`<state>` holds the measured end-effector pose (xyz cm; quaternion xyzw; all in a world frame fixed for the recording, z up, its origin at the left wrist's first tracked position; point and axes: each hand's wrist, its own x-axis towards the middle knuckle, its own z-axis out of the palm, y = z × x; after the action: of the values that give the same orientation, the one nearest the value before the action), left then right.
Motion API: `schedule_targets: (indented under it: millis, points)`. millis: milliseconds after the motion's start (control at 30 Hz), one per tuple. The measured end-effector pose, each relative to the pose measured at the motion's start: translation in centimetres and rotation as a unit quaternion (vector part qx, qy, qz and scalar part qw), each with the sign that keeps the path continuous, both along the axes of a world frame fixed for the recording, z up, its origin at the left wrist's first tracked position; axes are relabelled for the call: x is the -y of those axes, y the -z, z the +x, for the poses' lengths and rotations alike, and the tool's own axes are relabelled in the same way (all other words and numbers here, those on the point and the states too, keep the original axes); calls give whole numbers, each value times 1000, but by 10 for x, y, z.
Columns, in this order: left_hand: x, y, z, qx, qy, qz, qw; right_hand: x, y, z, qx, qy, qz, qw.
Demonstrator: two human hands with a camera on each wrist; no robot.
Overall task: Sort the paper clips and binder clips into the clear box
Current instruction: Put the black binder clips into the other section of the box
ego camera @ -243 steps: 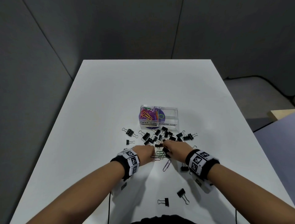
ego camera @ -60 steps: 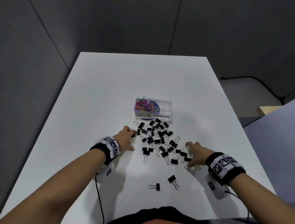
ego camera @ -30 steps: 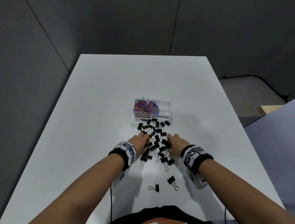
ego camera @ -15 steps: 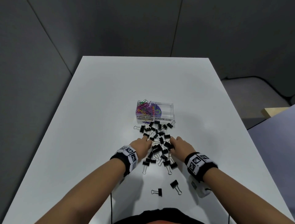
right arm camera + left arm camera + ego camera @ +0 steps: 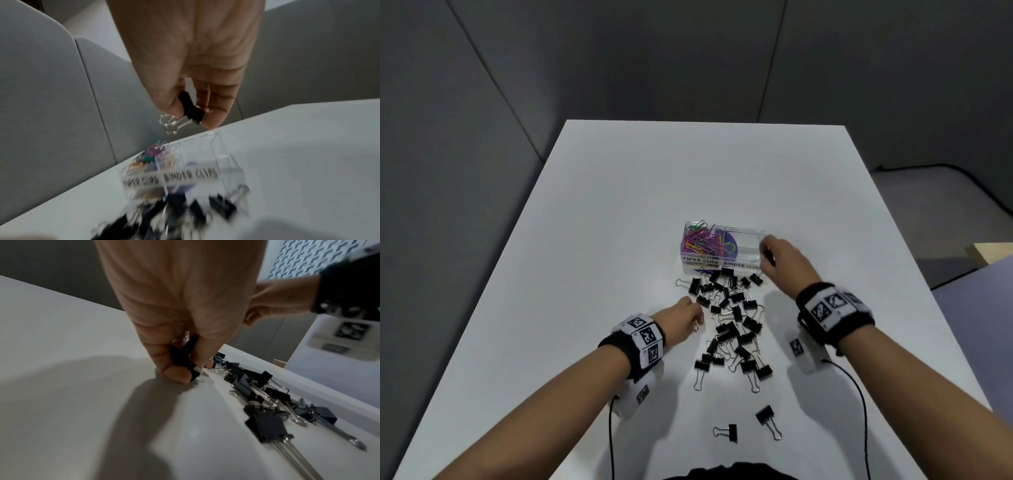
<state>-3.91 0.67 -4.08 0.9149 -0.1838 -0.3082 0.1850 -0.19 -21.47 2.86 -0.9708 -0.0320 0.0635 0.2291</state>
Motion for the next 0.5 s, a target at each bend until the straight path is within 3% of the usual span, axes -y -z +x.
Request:
schedule_targets:
  millis: [267,367,500]
  points:
    - [1,3,5,-16,34,12,999,-19,10,58,-27,-72,-129,989]
    - [0,-4,8,-18,49,8,999,-22,12,57,-46,-76,-120,989]
    - [5,-30,17,-21,91,-1,996,-15,8,40,4,-60,-87,994]
